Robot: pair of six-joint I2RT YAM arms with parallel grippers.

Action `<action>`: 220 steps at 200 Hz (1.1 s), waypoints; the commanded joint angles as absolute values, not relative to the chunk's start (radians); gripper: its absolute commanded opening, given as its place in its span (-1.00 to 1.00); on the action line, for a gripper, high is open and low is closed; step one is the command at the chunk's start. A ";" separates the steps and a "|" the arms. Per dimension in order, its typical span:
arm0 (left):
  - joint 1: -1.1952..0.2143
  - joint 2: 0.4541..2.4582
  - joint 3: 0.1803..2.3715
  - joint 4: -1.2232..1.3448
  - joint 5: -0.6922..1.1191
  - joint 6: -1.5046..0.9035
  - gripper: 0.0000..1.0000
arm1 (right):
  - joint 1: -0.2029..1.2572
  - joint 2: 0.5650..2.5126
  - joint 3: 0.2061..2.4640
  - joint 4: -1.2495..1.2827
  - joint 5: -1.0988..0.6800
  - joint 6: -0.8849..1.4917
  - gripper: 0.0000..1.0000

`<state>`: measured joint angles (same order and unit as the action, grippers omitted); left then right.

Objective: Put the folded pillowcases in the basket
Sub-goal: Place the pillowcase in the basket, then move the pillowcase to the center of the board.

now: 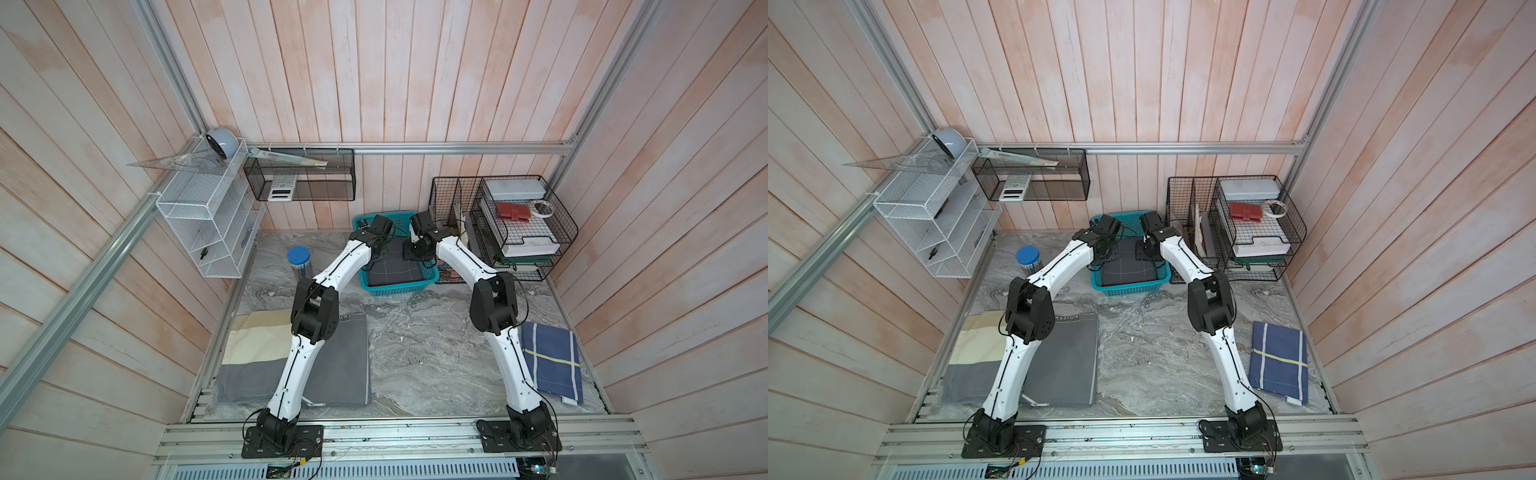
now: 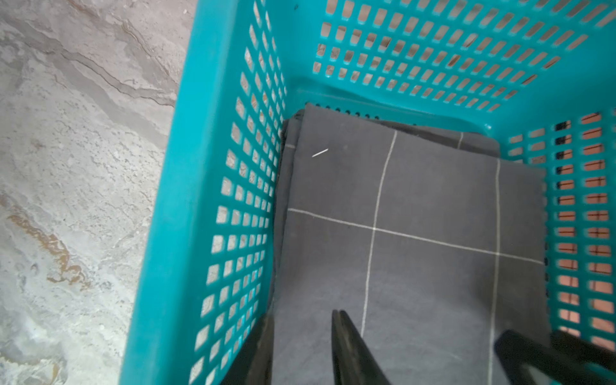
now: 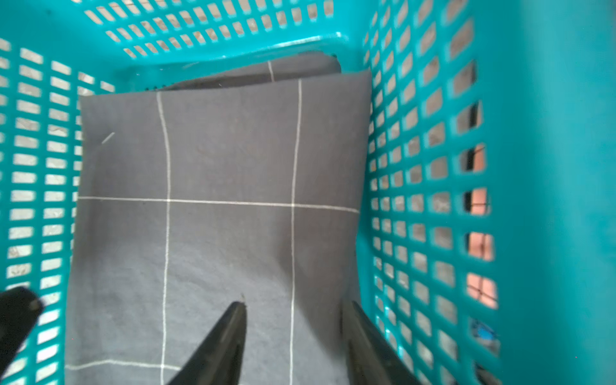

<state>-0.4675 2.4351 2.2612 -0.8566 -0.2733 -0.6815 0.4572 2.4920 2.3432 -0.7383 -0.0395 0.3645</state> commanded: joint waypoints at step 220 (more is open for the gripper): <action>-0.445 0.713 0.702 -0.578 -0.458 -0.734 0.72 | 0.964 1.643 1.159 -0.365 0.154 0.431 0.50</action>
